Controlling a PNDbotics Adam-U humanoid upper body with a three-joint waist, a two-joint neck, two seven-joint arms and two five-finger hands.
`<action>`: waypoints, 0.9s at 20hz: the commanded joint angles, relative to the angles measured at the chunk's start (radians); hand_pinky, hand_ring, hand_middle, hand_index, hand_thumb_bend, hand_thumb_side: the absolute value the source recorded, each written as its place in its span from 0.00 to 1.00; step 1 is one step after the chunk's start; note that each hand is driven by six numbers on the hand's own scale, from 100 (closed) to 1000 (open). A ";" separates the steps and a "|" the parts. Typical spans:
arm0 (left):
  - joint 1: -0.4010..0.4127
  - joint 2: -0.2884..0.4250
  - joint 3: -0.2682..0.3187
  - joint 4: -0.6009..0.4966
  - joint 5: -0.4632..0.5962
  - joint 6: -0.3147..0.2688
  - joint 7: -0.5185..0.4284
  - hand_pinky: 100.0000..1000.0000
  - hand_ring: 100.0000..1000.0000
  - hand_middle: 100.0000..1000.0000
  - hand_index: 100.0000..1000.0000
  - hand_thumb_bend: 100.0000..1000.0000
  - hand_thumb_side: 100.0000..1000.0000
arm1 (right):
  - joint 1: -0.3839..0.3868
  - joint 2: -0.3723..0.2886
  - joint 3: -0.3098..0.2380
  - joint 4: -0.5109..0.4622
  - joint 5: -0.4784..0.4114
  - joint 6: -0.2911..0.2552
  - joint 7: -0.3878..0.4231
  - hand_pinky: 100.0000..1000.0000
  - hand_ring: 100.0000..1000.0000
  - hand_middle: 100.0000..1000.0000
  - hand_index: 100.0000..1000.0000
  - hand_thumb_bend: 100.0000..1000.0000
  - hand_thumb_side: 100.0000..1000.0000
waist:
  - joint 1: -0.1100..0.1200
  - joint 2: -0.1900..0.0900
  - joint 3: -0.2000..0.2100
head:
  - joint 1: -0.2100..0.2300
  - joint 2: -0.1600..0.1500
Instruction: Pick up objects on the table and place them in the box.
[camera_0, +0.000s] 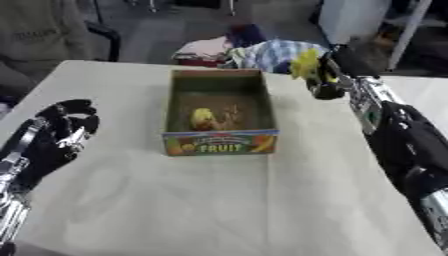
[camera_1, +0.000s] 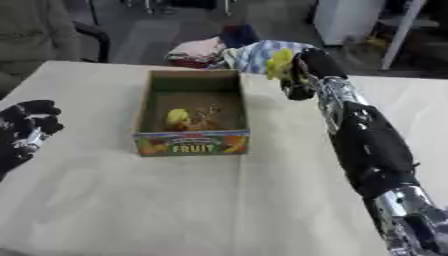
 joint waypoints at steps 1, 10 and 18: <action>-0.010 0.014 0.009 -0.018 0.001 0.000 -0.002 0.77 0.63 0.68 0.80 0.22 0.37 | -0.039 0.004 0.018 -0.060 -0.005 -0.035 0.009 0.50 0.45 0.06 0.15 0.13 0.00 | 0.002 -0.015 0.002 | -0.004 -0.010; -0.015 0.009 0.003 -0.020 0.004 -0.001 -0.010 0.77 0.63 0.68 0.80 0.22 0.36 | -0.073 0.117 0.065 -0.093 0.026 -0.101 0.046 0.51 0.46 0.07 0.16 0.16 0.00 | 0.002 -0.020 0.019 | -0.024 -0.011; -0.018 0.004 -0.001 -0.023 0.006 -0.001 -0.015 0.77 0.63 0.68 0.80 0.22 0.36 | -0.055 0.209 0.081 -0.034 0.105 -0.133 0.071 0.55 0.49 0.12 0.22 0.18 0.00 | 0.005 -0.021 0.039 | -0.035 -0.015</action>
